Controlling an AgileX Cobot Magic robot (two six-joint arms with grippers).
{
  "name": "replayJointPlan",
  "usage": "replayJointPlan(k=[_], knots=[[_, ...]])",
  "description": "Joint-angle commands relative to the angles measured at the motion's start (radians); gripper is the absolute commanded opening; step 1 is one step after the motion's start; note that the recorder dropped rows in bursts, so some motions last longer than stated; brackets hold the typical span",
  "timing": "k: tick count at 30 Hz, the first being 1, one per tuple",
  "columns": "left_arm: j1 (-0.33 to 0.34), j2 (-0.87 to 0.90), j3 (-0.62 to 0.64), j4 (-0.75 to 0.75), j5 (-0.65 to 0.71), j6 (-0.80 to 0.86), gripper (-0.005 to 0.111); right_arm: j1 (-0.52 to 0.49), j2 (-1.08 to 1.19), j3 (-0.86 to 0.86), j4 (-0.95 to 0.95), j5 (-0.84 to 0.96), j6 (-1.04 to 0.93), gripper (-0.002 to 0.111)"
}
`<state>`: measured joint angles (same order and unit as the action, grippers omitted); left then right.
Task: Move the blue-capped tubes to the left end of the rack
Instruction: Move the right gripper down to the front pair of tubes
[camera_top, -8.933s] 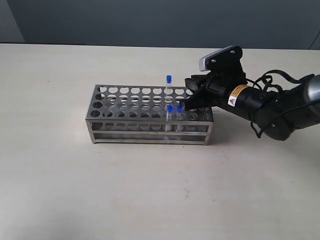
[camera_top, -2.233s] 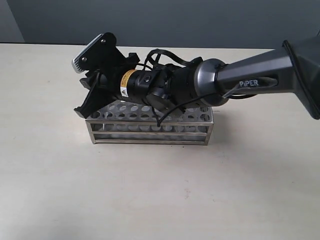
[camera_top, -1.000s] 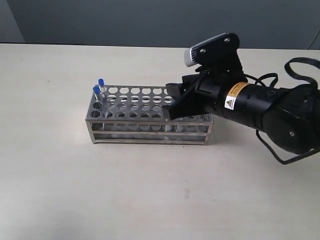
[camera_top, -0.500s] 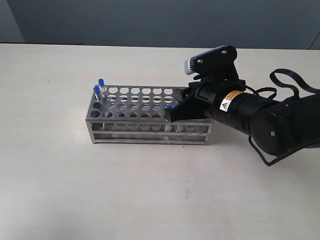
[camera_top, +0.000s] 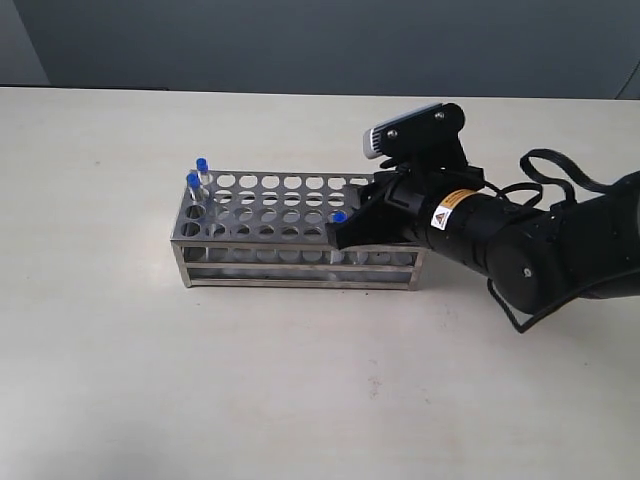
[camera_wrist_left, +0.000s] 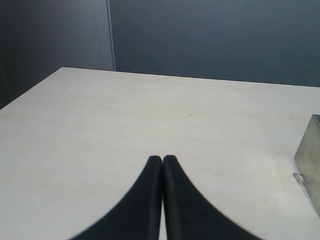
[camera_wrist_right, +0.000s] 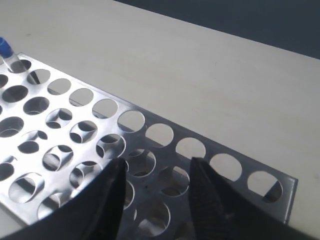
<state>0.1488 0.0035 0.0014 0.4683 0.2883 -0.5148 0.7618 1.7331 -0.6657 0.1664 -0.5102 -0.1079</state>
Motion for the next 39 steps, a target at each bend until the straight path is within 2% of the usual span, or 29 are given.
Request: replayJointPlan(k=[1, 13, 21, 30, 39], knots=[[-0.003, -0.004, -0.001, 0.0, 0.003, -0.002, 0.001, -0.004, 0.017, 0.006, 0.0, 0.051, -0.004, 0.041], [-0.003, -0.004, -0.001, 0.0, 0.003, -0.002, 0.001, -0.004, -0.034, 0.006, -0.009, 0.043, 0.013, 0.041], [-0.003, -0.004, -0.001, 0.0, 0.003, -0.002, 0.001, -0.004, -0.103, 0.006, -0.08, 0.018, 0.013, 0.041], [-0.003, -0.004, -0.001, 0.0, 0.003, -0.002, 0.001, -0.004, -0.103, 0.01, -0.08, 0.142, 0.021, 0.041], [-0.003, -0.004, -0.001, 0.0, 0.003, -0.002, 0.001, -0.002, -0.215, 0.179, -0.098, 0.057, 0.063, 0.041]])
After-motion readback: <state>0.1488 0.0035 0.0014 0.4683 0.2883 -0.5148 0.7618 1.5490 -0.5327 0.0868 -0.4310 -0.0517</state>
